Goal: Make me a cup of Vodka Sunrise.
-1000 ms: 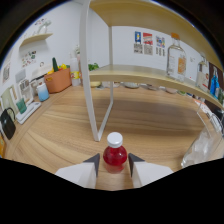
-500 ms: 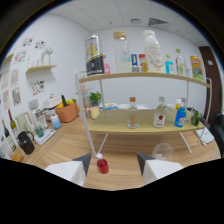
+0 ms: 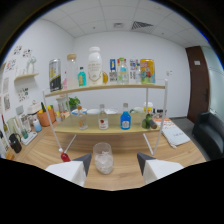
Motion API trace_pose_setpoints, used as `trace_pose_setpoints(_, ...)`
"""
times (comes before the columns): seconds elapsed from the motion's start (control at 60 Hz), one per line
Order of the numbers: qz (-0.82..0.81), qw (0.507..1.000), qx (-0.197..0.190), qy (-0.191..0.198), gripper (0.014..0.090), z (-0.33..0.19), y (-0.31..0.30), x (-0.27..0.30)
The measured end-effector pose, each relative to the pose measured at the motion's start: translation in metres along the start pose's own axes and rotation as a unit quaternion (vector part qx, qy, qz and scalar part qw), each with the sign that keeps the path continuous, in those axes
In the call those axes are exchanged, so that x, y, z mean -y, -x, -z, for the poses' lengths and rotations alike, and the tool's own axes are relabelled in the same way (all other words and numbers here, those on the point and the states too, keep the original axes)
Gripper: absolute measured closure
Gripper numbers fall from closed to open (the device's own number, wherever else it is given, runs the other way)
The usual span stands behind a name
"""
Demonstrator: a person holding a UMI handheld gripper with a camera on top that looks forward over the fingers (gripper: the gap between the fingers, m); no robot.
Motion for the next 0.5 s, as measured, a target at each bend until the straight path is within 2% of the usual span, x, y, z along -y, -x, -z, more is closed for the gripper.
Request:
trace_pose_setpoints(0.233, -0.001, 0.998, -0.02, -0.066, 0.0188, 0.001, -0.062, 0.128)
trace_pose_setpoints(0.5, 0.025, 0.993, -0.036, -0.11, 0.0192, -0.063, -0.12, 0.228)
